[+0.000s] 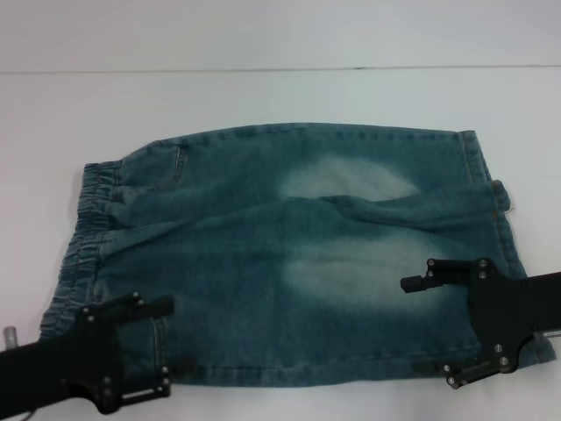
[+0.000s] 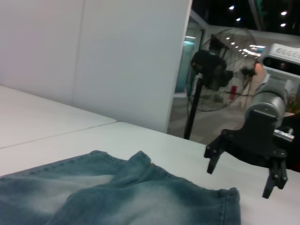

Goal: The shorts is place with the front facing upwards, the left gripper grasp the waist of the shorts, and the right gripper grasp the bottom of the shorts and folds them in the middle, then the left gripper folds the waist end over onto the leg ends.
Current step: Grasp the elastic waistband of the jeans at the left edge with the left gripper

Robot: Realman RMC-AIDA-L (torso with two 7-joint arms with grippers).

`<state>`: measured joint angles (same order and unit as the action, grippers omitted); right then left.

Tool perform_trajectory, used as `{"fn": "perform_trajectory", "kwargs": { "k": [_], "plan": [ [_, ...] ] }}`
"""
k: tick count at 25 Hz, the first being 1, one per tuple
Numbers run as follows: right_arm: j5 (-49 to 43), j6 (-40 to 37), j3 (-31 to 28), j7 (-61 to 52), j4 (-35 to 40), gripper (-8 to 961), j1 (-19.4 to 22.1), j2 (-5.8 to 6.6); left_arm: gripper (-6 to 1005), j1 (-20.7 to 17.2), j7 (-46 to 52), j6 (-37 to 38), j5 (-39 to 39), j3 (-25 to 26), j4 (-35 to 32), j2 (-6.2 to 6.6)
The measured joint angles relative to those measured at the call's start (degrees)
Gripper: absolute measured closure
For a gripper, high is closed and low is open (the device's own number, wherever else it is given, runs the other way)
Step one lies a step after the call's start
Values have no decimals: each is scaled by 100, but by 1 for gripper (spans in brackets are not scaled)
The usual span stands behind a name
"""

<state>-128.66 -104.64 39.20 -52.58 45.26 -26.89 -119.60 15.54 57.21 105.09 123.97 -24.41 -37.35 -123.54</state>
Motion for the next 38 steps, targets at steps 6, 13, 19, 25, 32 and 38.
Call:
{"fn": "perform_trajectory", "kwargs": {
  "k": [6, 13, 19, 25, 32, 38],
  "plan": [
    [14, 13, -39, 1, 3, 12, 18, 1, 222, -241, 1315, 0, -14, 16, -1305, -47],
    [2, 92, -48, 2, 3, 11, 50, 8, 232, -558, 2562, -268, 139, 15, -2733, -76],
    [30, 164, -67, 6, 6, 11, 53, 10, 235, -419, 3085, -843, 844, -79, -2942, -75],
    [43, 226, -71, 25, 2, 12, 41, -10, 234, -306, 3237, -1020, 1110, -116, -2931, -71],
    [51, 227, -71, 17, -5, 13, 53, -11, 260, -132, 3374, -1273, 1497, -124, -2884, -57],
    [53, 252, -70, 33, -66, 14, 58, -11, 292, 25, 3385, -1336, 1674, -135, -2706, -55]
  ]
}}
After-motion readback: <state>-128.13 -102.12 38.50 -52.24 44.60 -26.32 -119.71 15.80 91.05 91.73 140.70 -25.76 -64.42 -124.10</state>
